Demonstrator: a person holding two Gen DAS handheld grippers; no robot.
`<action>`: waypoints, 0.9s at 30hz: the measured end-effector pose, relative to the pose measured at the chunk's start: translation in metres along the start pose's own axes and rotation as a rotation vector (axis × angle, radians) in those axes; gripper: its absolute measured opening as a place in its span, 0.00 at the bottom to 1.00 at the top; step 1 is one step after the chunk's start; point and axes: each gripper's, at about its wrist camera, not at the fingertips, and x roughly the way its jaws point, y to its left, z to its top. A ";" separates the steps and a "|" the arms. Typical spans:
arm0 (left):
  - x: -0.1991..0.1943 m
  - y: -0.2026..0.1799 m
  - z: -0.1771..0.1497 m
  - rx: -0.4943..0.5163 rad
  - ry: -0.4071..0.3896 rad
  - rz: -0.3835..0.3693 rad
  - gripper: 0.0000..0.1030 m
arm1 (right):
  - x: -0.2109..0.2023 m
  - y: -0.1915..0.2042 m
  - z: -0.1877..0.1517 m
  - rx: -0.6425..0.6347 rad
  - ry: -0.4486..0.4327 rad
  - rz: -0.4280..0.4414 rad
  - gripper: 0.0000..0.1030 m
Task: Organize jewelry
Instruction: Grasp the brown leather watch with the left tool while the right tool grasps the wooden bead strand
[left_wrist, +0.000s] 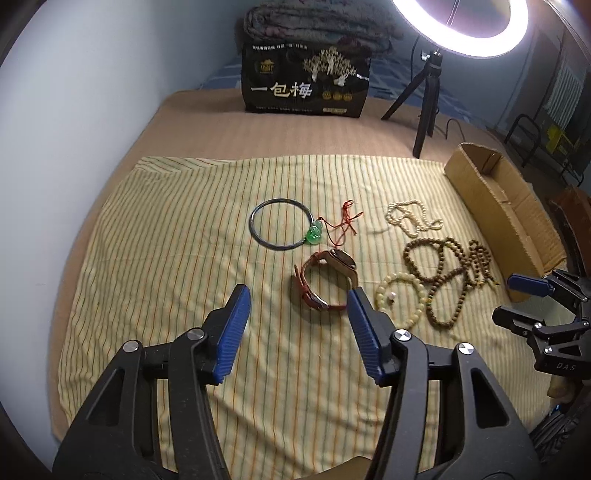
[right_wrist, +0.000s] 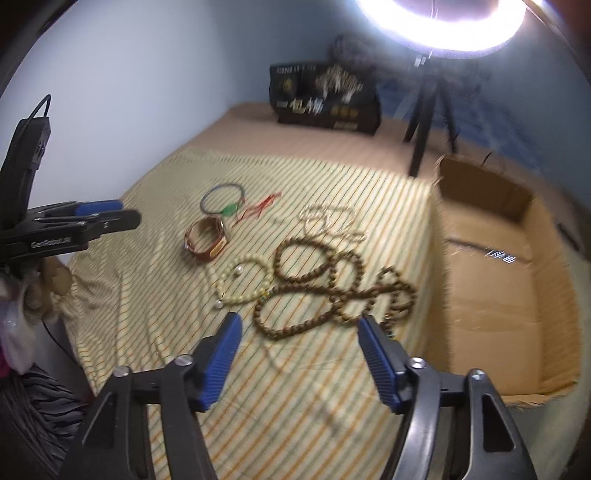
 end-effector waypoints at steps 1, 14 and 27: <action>0.006 0.001 0.002 -0.002 0.010 -0.004 0.54 | 0.004 0.000 0.001 -0.010 0.010 0.001 0.57; 0.059 0.010 0.013 -0.031 0.114 -0.055 0.39 | 0.045 0.001 0.024 -0.086 0.073 -0.072 0.46; 0.079 0.008 0.013 -0.016 0.154 -0.078 0.30 | 0.074 -0.013 0.021 -0.056 0.126 -0.162 0.61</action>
